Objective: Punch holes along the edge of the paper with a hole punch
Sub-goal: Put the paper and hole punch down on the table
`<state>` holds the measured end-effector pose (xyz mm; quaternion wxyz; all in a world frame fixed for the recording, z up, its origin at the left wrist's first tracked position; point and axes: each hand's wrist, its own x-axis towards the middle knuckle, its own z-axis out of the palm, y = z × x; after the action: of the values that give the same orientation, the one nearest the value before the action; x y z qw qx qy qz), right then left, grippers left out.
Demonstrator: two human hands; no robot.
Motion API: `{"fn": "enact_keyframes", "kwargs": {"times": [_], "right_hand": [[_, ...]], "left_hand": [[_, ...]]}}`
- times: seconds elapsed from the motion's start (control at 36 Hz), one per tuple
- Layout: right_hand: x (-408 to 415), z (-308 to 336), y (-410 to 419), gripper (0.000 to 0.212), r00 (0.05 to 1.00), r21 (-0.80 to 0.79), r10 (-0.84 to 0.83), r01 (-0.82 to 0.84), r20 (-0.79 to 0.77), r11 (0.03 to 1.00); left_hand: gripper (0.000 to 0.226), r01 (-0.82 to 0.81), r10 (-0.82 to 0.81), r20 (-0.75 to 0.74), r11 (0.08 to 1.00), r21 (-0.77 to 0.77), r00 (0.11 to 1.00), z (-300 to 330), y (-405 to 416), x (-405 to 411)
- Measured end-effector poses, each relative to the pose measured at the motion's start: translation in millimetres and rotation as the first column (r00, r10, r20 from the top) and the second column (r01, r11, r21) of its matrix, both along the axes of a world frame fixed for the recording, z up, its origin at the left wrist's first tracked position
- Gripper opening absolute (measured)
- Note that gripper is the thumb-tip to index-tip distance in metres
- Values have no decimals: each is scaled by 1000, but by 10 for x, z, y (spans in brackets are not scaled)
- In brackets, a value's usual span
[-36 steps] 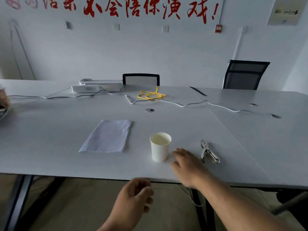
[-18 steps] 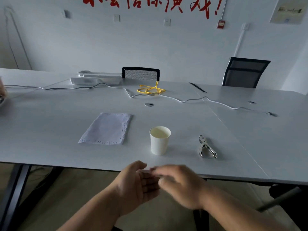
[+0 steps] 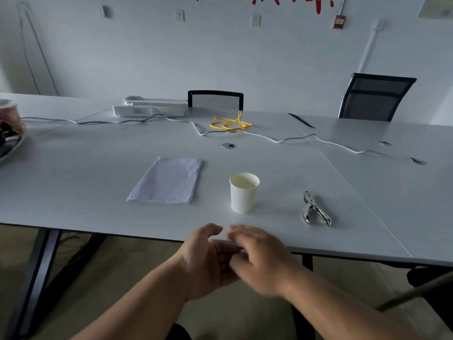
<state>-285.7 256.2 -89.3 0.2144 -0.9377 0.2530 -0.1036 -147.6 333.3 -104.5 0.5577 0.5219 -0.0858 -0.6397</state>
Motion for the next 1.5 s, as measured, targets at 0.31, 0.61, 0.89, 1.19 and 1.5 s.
{"fn": "enact_keyframes", "kwargs": {"times": [0.31,0.61,0.89,1.19,1.5], "right_hand": [[-178,147,-483,51,955,65,-296,296,-11,953],[-80,30,137,49,982,155,78,-105,171,982],[-263,-58,-282,75,964,-103,-261,264,46,959],[-247,180,-258,30,906,480,-224,27,359,877],[-52,-101,-1108,34,762,513,-526,301,376,803]], "left_hand": [[64,-49,50,-22,997,55,998,62,3,-25],[50,-54,51,-74,998,-44,996,52,23,-28],[62,-126,127,-153,992,18,980,57,71,45],[61,-60,47,-219,997,-52,975,182,178,-106],[45,-242,238,-55,903,-356,970,1126,-581,208]]}}
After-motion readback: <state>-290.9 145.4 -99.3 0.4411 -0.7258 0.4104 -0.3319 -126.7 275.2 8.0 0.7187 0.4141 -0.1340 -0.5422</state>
